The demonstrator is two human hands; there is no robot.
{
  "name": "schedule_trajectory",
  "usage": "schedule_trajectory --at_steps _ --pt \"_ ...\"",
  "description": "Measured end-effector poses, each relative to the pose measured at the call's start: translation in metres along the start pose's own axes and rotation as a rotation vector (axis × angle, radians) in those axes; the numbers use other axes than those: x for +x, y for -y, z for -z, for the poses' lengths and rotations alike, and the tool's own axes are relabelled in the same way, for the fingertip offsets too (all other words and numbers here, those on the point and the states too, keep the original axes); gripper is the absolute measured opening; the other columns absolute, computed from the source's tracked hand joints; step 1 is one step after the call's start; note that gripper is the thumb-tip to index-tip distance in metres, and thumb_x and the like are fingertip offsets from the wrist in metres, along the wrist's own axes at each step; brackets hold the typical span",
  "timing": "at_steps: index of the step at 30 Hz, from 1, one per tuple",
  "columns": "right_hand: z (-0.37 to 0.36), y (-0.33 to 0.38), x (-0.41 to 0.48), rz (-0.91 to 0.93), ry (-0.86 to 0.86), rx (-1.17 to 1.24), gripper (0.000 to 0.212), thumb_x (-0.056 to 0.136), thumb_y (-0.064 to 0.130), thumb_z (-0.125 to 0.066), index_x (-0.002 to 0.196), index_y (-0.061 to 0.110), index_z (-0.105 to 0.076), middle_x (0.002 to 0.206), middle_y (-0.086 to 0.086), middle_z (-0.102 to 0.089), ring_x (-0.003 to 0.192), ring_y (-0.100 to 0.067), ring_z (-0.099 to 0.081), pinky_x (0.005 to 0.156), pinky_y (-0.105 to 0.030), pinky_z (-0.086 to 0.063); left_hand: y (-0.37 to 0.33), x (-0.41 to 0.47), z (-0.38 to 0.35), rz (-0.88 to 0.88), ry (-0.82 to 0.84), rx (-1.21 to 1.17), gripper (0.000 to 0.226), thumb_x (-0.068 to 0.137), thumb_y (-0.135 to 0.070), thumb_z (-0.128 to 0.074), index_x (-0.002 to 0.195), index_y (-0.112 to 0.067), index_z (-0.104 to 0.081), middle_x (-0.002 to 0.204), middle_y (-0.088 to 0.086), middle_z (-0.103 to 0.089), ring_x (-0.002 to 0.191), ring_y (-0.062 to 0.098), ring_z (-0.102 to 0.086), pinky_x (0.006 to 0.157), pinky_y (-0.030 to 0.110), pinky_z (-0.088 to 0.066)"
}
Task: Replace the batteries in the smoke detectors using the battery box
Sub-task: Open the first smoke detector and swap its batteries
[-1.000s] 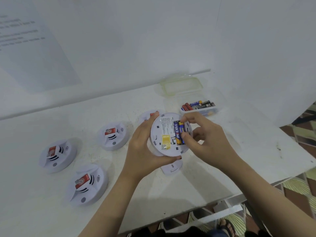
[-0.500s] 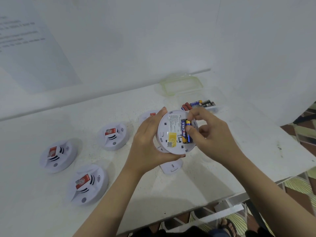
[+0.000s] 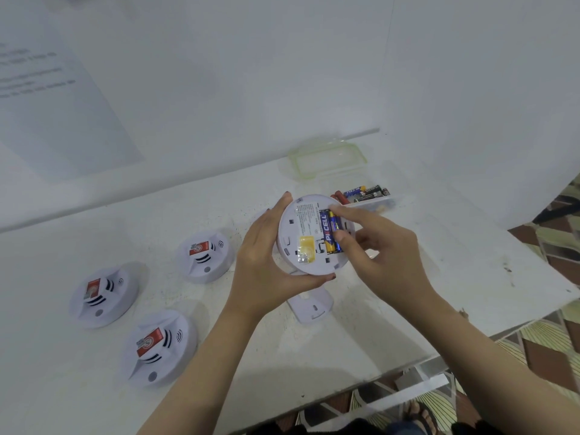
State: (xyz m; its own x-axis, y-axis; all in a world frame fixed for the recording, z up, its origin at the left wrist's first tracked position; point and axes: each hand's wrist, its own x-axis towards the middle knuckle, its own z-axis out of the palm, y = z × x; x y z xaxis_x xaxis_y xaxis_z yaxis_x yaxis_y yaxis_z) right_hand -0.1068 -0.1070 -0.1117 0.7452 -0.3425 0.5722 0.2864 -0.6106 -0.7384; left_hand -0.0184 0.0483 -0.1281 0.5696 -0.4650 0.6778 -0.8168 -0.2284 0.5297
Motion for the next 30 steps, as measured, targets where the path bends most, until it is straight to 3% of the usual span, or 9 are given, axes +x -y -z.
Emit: schedule_trajectory --at_steps 4,9,15,17,23,27,30 --pt "0.002 0.002 0.002 -0.047 0.013 0.006 0.025 0.084 0.014 -0.060 0.107 0.021 -0.064 0.089 0.025 -0.061 0.063 -0.010 -0.064 0.056 -0.017 -0.052 0.001 0.001 -0.003 -0.016 0.004 0.000 0.104 0.058 -0.051 -0.083 0.141 -0.012 -0.035 0.138 -0.001 -0.049 0.126 0.012 -0.051 0.100 0.040 -0.048" --pt "0.002 0.000 0.006 -0.057 0.081 -0.079 0.016 0.085 0.018 -0.055 0.100 0.022 -0.058 0.085 0.005 -0.063 0.058 -0.013 -0.060 0.053 -0.027 -0.049 -0.001 0.001 -0.006 -0.057 0.017 0.023 0.101 0.059 -0.052 -0.080 0.139 -0.009 -0.036 0.135 -0.001 -0.050 0.122 0.013 -0.051 0.099 0.041 -0.047" --pt "0.006 -0.007 0.009 -0.103 0.183 -0.106 0.014 0.084 0.015 -0.054 0.092 0.026 -0.049 0.085 0.005 -0.058 0.061 0.007 -0.048 0.059 -0.016 -0.034 0.000 -0.001 -0.010 -0.053 0.059 0.036 0.099 0.060 -0.053 -0.079 0.136 -0.004 -0.039 0.133 0.013 -0.056 0.121 0.017 -0.053 0.097 0.040 -0.048" --pt "0.006 -0.008 0.010 -0.115 0.213 -0.118 0.018 0.086 0.011 -0.055 0.092 0.027 -0.048 0.085 0.007 -0.056 0.060 0.006 -0.049 0.057 -0.012 -0.033 0.001 -0.002 -0.010 -0.055 0.061 0.050 0.099 0.060 -0.053 -0.080 0.135 0.000 -0.041 0.132 0.013 -0.056 0.121 0.017 -0.053 0.098 0.038 -0.048" --pt "0.006 -0.009 0.009 -0.121 0.248 -0.116 0.018 0.088 0.007 -0.055 0.092 0.023 -0.047 0.084 0.006 -0.054 0.068 0.010 -0.053 0.056 -0.008 -0.038 0.003 -0.005 -0.011 -0.068 0.084 0.064 0.099 0.061 -0.055 -0.079 0.136 -0.004 -0.040 0.134 0.005 -0.052 0.122 0.015 -0.052 0.100 0.032 -0.047" --pt "0.004 -0.012 0.007 -0.122 0.222 -0.101 0.018 0.089 0.008 -0.054 0.095 0.024 -0.047 0.090 0.003 -0.058 0.065 0.004 -0.053 0.056 -0.010 -0.038 0.000 -0.004 -0.011 0.041 0.123 -0.028 0.098 0.060 -0.048 -0.083 0.138 -0.006 -0.041 0.136 0.003 -0.053 0.122 0.014 -0.053 0.100 0.033 -0.048" --pt "0.003 -0.011 0.008 -0.107 0.187 -0.103 0.020 0.090 0.009 -0.054 0.098 0.026 -0.046 0.089 0.004 -0.058 0.066 0.005 -0.050 0.060 -0.011 -0.034 -0.008 0.003 -0.009 0.155 0.165 -0.189 0.094 0.057 -0.041 -0.084 0.136 -0.019 -0.038 0.130 -0.020 -0.048 0.121 0.005 -0.051 0.097 0.020 -0.046"
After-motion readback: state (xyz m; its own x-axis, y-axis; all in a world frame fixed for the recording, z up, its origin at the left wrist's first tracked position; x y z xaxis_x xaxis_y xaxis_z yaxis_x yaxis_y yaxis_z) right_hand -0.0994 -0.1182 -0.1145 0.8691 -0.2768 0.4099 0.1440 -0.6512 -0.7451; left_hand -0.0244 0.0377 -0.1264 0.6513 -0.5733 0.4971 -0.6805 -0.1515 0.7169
